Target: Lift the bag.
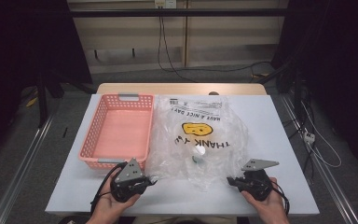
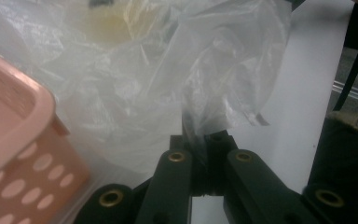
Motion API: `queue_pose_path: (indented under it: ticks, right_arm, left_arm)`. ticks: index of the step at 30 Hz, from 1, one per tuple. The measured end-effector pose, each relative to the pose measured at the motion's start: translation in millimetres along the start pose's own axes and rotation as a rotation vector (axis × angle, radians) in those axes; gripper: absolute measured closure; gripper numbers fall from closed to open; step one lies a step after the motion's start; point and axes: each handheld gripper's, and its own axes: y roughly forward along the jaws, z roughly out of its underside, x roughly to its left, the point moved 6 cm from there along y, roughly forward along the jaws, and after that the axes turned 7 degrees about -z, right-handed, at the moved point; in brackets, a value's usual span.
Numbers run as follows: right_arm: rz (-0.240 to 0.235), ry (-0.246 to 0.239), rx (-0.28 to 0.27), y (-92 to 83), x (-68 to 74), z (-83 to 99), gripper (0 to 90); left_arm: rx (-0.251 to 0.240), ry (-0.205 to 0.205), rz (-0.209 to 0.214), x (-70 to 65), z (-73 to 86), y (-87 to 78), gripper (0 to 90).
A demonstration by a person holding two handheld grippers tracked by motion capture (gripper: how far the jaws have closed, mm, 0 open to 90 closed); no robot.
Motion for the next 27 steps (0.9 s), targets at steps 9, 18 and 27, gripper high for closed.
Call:
queue_pose_path:
  ticks: [9, 18, 27]
  right_arm:
    - [-0.058, 0.006, -0.138, -21.1, -2.2, -28.7, 90.0]
    - [-0.071, -0.015, -0.223, -35.8, -6.1, -57.3, 90.0]
    - [-0.064, -0.03, -0.291, -48.6, -14.0, -81.6, 90.0]
  left_arm:
    - [-0.052, -0.032, 0.054, 2.5, -26.1, -2.0, 90.0]
    - [-0.132, -0.076, 0.078, 10.2, -54.1, -12.0, 90.0]
    - [-0.177, -0.059, 0.021, 26.3, -75.4, -18.0, 90.0]
